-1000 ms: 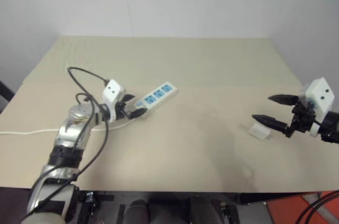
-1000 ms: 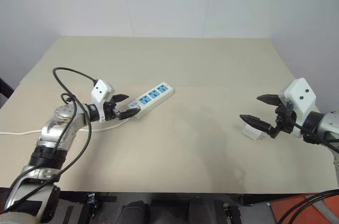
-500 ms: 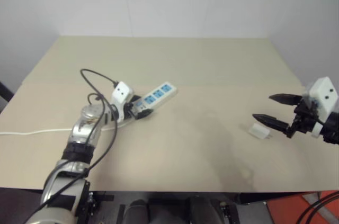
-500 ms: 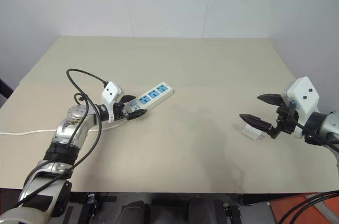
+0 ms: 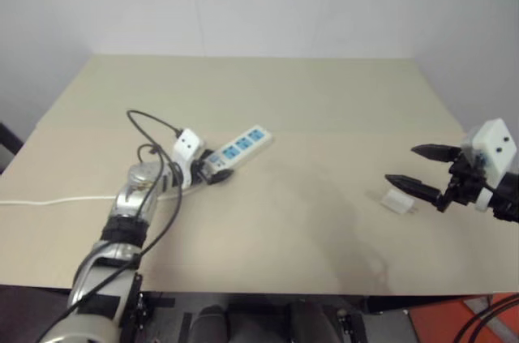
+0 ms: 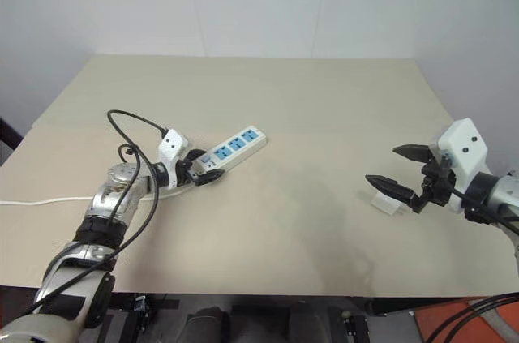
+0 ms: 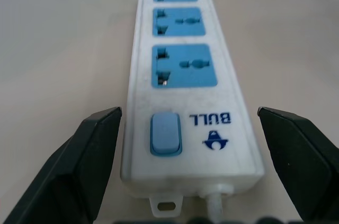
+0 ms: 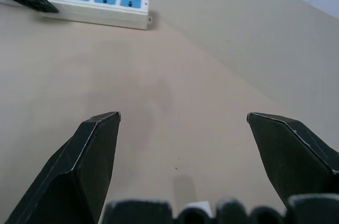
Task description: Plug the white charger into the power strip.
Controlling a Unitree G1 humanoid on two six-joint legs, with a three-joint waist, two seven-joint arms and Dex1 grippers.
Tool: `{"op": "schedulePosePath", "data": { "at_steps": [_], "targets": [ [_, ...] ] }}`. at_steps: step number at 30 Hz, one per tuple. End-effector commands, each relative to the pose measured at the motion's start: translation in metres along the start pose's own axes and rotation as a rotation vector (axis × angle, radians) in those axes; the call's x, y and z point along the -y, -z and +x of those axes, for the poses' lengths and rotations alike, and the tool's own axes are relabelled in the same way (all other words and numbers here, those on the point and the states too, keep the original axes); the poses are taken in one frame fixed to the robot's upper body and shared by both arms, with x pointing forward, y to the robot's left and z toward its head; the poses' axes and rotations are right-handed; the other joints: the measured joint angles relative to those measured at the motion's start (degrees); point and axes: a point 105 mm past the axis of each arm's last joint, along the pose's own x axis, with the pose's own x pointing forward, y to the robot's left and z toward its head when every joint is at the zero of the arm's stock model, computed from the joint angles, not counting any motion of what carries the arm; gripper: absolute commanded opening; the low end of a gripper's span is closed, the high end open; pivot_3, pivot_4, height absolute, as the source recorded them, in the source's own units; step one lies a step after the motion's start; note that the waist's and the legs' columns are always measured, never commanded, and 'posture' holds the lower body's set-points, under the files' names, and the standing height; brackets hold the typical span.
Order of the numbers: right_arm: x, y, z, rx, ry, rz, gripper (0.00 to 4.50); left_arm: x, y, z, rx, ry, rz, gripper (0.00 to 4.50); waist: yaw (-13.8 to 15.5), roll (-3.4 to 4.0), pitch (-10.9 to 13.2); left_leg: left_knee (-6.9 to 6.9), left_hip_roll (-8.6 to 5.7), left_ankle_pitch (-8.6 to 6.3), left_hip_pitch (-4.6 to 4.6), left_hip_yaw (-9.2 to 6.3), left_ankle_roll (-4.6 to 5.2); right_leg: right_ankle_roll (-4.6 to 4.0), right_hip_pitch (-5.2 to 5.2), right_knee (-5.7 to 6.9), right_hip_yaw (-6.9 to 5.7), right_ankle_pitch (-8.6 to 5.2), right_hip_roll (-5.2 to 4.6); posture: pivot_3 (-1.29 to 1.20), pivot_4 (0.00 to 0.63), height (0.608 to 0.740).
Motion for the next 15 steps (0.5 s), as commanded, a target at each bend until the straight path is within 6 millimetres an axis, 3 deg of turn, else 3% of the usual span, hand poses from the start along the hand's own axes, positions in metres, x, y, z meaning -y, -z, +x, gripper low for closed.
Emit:
{"op": "schedulePosePath", "data": {
  "at_steps": [1, 7, 15],
  "targets": [
    [0.003, -0.015, -0.009, 0.041, 0.03, -0.032, 4.5, 0.0, -0.011, 0.008, 0.027, 0.01, 0.048, 4.49, 0.0, 0.0, 0.0, 0.0, 0.0, 0.0, -0.01, 0.0, 0.0, 0.0, 0.0, -0.01, 0.0, 0.0, 0.0, 0.0, 0.15, 0.74],
    [0.002, -0.015, -0.01, 0.044, 0.033, -0.029, 4.5, 0.003, -0.006, 0.021, 0.029, 0.021, 0.042, 4.49, 0.1, -0.01, 0.0, 0.0, -0.01, 0.0, -0.05, 0.0, 0.0, 0.01, 0.0, -0.06, 0.0, 0.0, -0.01, 0.0, 0.15, 0.74],
    [-0.001, -0.015, -0.012, 0.05, 0.039, -0.021, 4.5, 0.004, 0.011, 0.018, -0.002, 0.02, 0.038, 4.49, 0.0, 0.0, 0.0, 0.0, -0.01, 0.0, 0.02, -0.01, 0.0, 0.02, 0.06, -0.01, 0.0, 0.0, -0.01, 0.0, 0.15, 0.74]
  ]
}}
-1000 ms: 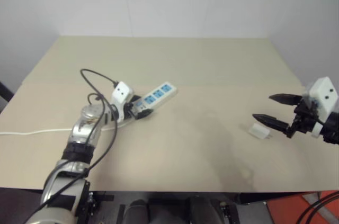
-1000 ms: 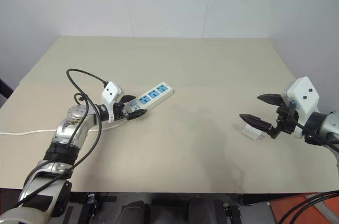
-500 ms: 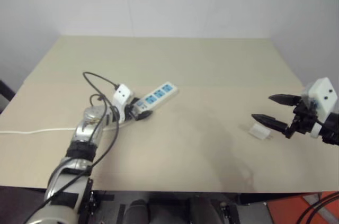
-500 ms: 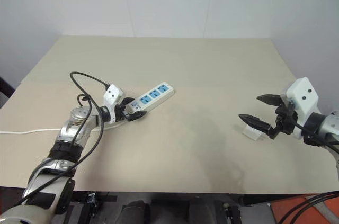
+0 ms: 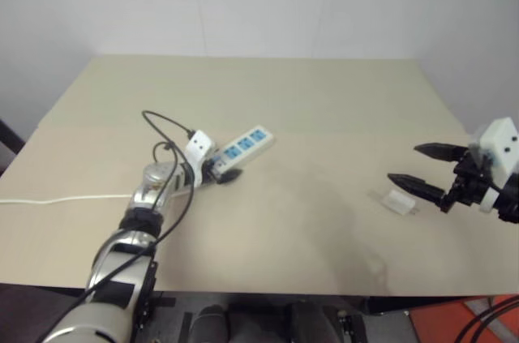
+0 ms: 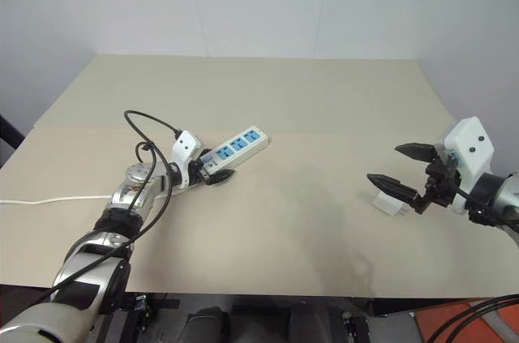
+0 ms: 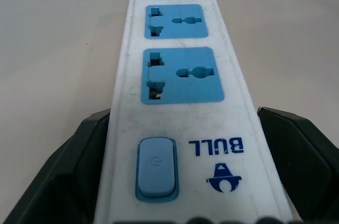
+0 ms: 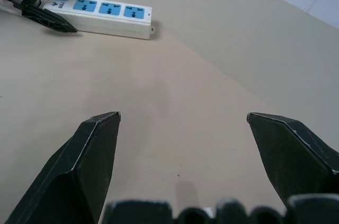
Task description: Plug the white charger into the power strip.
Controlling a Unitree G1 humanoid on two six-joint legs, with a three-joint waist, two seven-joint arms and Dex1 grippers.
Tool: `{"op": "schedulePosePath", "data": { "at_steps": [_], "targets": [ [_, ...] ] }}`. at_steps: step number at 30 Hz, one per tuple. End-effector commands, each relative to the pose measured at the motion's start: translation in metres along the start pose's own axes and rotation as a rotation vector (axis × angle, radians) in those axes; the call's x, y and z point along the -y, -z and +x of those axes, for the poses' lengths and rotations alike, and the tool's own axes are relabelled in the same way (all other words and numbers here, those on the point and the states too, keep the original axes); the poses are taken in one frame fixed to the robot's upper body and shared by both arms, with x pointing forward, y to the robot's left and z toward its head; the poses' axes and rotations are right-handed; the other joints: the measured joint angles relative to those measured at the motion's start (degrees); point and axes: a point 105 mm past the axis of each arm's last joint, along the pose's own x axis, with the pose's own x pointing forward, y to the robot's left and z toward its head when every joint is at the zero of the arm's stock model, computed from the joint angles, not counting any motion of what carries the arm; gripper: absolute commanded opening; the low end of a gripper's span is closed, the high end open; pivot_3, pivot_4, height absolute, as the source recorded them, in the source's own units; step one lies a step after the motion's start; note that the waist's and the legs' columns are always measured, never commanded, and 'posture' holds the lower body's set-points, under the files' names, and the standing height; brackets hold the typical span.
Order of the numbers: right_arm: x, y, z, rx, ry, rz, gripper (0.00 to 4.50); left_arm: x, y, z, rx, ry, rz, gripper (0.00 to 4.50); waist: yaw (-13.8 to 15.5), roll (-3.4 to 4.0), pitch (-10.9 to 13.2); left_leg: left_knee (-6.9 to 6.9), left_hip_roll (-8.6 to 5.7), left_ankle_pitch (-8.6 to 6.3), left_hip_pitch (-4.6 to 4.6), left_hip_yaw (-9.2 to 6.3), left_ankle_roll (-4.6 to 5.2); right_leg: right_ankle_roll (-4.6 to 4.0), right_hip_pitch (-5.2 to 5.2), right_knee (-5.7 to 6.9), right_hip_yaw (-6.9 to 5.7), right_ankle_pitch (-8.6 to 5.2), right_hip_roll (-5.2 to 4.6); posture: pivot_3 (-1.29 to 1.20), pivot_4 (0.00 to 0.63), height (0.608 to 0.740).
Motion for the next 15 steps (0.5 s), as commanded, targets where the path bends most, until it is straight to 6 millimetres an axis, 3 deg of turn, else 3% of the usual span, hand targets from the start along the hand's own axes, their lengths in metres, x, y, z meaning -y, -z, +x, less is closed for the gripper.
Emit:
{"op": "schedulePosePath", "data": {
  "at_steps": [1, 9, 14, 15],
  "targets": [
    [0.001, -0.014, -0.006, 0.049, 0.023, -0.03, 4.5, 0.003, 0.009, -0.002, -0.016, 0.008, 0.009, 4.49, -0.1, 0.02, 0.0, 0.0, 0.0, 0.0, 0.0, 0.0, 0.0, 0.0, 0.0, 0.01, 0.0, 0.0, 0.0, 0.0, 0.15, 0.74],
    [0.0, -0.015, -0.006, 0.048, 0.016, -0.028, 4.5, 0.007, 0.017, -0.011, -0.013, 0.001, -0.032, 4.49, -0.2, 0.05, 0.0, 0.0, 0.0, 0.0, 0.02, 0.0, 0.0, 0.0, 0.01, 0.01, 0.01, 0.0, 0.0, 0.0, 0.15, 0.74],
    [0.001, -0.016, -0.004, 0.05, 0.012, -0.03, 4.5, 0.007, 0.019, -0.011, -0.019, 0.002, -0.056, 3.34, -0.2, 0.05, 0.0, 0.0, 0.0, 0.0, 0.03, 0.0, 0.0, 0.01, 0.02, 0.01, 0.01, -0.01, 0.0, 0.0, 0.15, 0.74],
    [0.001, -0.016, -0.004, 0.051, 0.012, -0.03, 4.5, 0.007, 0.019, -0.011, -0.019, 0.003, -0.058, 3.32, -0.2, 0.06, 0.0, 0.0, 0.0, 0.0, 0.03, 0.0, 0.0, 0.02, 0.02, 0.01, 0.01, -0.01, 0.0, 0.0, 0.15, 0.74]
  ]
}}
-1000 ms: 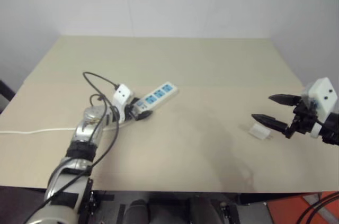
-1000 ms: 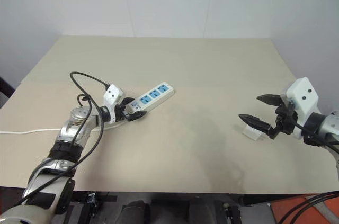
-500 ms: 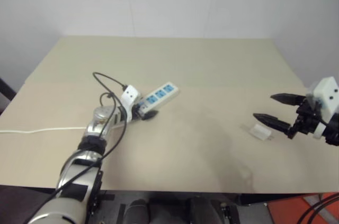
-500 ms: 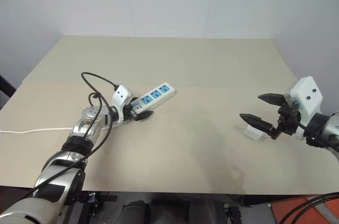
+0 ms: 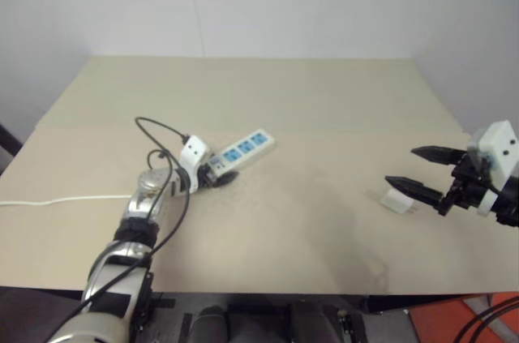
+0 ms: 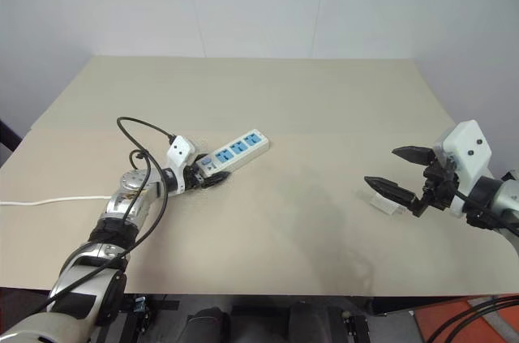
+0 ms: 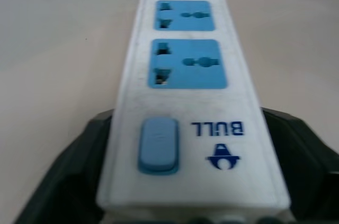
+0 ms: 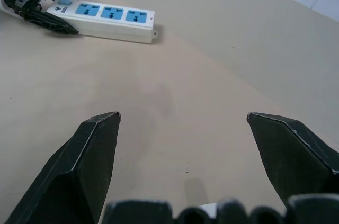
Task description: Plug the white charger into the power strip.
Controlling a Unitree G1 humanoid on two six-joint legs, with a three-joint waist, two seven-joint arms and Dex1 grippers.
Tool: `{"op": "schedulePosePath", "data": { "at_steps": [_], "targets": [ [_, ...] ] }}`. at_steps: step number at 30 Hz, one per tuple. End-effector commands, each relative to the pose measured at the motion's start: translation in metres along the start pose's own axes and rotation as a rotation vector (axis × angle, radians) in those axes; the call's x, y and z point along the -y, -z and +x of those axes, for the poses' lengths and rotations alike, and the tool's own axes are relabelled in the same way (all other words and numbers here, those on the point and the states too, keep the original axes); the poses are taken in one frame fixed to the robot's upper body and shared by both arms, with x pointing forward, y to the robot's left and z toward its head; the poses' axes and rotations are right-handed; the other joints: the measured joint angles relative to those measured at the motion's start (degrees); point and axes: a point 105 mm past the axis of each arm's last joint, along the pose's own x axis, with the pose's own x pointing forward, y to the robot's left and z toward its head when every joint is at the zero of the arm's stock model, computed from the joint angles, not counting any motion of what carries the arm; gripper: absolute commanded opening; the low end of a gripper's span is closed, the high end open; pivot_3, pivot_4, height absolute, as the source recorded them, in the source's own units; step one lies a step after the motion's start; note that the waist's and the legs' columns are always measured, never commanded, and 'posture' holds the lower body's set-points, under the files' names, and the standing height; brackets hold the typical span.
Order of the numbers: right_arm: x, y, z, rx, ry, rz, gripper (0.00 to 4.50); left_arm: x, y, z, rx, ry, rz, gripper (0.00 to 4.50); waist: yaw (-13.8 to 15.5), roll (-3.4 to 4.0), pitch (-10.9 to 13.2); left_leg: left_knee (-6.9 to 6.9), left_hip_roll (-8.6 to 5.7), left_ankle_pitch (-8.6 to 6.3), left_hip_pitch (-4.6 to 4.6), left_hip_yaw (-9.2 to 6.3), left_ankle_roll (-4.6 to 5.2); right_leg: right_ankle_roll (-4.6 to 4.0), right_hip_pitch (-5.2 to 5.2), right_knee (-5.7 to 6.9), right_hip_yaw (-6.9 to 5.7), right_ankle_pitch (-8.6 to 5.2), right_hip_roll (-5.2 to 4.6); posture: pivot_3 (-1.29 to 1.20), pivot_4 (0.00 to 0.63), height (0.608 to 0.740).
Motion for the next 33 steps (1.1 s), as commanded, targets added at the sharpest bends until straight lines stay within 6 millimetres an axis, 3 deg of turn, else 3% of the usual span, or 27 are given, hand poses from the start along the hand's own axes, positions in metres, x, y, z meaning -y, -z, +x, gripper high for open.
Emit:
{"op": "schedulePosePath", "data": {
  "at_steps": [1, 10, 19, 27, 33],
  "targets": [
    [0.005, -0.014, -0.004, 0.031, 0.023, -0.044, 4.5, 0.004, 0.01, 0.0, -0.029, 0.017, -0.031, 3.32, 0.0, 0.0, 0.0, 0.0, 0.0, 0.0, 0.0, 0.0, 0.0, 0.0, 0.0, 0.0, 0.0, 0.0, 0.0, 0.0, 0.15, 0.74],
    [0.005, -0.015, -0.006, 0.035, 0.031, -0.044, 4.5, 0.007, -0.005, 0.002, -0.008, 0.072, 0.039, 3.32, 0.0, 0.0, 0.0, 0.0, 0.0, 0.0, 0.0, 0.0, 0.0, 0.01, 0.0, 0.0, 0.0, 0.0, 0.0, 0.0, 0.15, 0.74],
    [0.006, -0.014, -0.007, 0.034, 0.041, -0.039, 4.5, 0.042, -0.049, -0.009, 0.039, 0.404, 0.235, 3.32, 0.3, -0.03, 0.0, 0.0, 0.0, 0.0, -0.15, 0.0, 0.0, 0.0, -0.09, -0.09, -0.01, 0.0, -0.01, 0.0, 0.15, 0.74],
    [0.007, -0.013, -0.007, 0.025, 0.03, -0.03, 4.5, 0.068, -0.055, -0.011, 0.047, 0.569, 0.327, 3.32, 0.3, -0.04, 0.0, 0.0, 0.0, 0.0, -0.18, 0.0, 0.0, 0.0, -0.09, -0.12, -0.01, 0.0, -0.01, 0.0, 0.15, 0.74],
    [0.003, -0.015, -0.007, 0.02, -0.035, -0.032, 4.5, 0.085, -0.039, -0.006, 0.028, 0.626, 0.366, 3.32, 0.3, -0.04, 0.0, 0.0, 0.0, 0.0, -0.18, 0.0, 0.01, 0.0, -0.09, -0.13, -0.01, -0.01, -0.01, 0.0, 0.15, 0.74]
  ]
}}
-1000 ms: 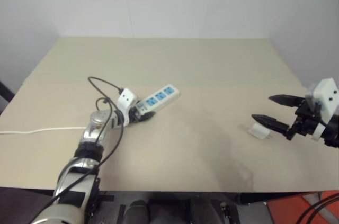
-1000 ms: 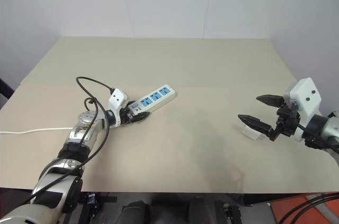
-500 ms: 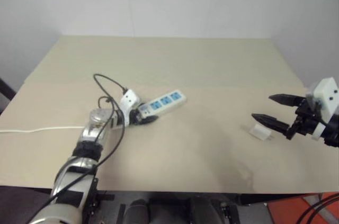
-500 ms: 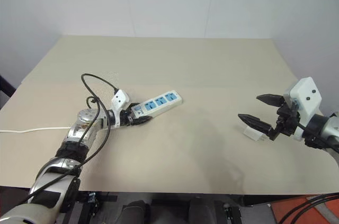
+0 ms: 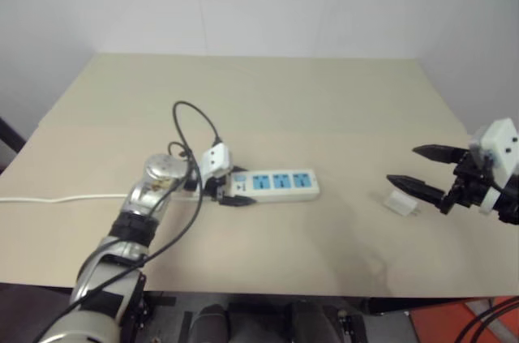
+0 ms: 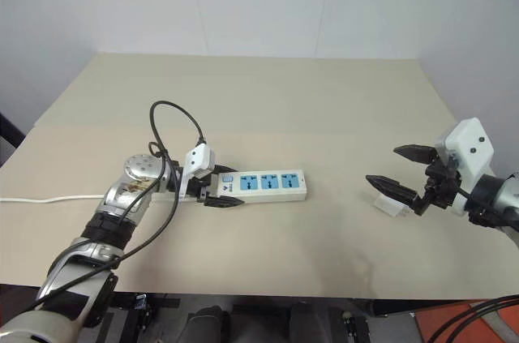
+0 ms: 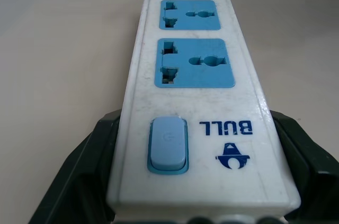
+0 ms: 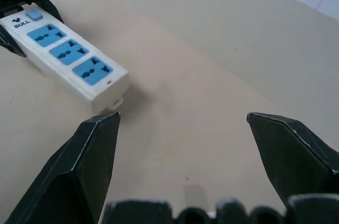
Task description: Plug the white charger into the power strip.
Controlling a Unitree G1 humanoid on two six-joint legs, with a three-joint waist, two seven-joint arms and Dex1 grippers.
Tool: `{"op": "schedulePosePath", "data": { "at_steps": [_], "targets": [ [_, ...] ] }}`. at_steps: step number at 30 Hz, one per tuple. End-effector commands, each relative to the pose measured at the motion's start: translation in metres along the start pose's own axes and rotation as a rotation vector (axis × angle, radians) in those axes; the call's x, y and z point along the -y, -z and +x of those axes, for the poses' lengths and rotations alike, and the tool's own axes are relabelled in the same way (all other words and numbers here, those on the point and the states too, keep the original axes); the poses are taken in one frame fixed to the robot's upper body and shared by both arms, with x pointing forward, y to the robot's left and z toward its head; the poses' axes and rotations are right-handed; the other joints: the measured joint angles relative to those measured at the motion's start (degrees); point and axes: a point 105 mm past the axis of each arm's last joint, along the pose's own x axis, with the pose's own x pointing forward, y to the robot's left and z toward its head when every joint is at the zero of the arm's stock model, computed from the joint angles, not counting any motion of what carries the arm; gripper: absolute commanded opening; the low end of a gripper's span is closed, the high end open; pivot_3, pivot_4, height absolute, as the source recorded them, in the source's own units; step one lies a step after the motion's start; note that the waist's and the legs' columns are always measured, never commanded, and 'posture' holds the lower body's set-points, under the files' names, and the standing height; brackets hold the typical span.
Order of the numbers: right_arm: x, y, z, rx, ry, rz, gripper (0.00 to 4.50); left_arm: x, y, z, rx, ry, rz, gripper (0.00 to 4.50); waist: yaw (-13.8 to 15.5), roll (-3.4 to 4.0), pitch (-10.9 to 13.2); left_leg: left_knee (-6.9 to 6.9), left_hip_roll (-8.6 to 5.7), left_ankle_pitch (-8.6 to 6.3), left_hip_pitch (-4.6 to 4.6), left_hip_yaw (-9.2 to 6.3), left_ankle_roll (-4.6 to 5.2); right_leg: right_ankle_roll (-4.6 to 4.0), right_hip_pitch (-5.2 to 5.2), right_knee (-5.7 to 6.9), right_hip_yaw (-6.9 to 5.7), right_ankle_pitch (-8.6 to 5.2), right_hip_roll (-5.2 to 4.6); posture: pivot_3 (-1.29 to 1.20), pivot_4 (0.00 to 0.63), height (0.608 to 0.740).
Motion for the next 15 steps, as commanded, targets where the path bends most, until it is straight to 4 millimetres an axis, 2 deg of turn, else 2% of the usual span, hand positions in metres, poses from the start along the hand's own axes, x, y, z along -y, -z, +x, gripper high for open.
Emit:
{"op": "schedulePosePath", "data": {
  "at_steps": [1, 7, 15],
  "targets": [
    [-0.002, -0.014, -0.005, 0.031, -0.032, -0.034, 4.5, 0.006, -0.009, 0.01, 0.023, 0.028, 0.076, 3.32, 0.0, 0.0, 0.0, 0.0, 0.0, 0.0, 0.0, 0.0, 0.0, 0.0, 0.0, 0.0, 0.0, 0.0, 0.0, 0.0, 0.15, 0.74],
    [-0.005, -0.013, -0.004, 0.024, -0.054, -0.034, 4.5, 0.012, 0.008, 0.024, -0.001, 0.02, 0.054, 3.32, 0.0, 0.0, 0.0, 0.01, 0.0, 0.0, 0.0, 0.0, 0.01, 0.0, 0.01, 0.0, 0.0, 0.0, 0.0, 0.0, 0.15, 0.74],
    [-0.003, -0.012, -0.006, 0.013, -0.055, -0.039, 4.5, 0.015, 0.018, 0.031, -0.008, 0.007, 0.019, 3.32, 0.4, -0.01, 0.0, 0.02, -0.01, 0.0, 0.02, -0.01, 0.01, 0.01, 0.05, 0.01, 0.02, 0.0, 0.0, 0.0, 0.15, 0.74]
  ]
}}
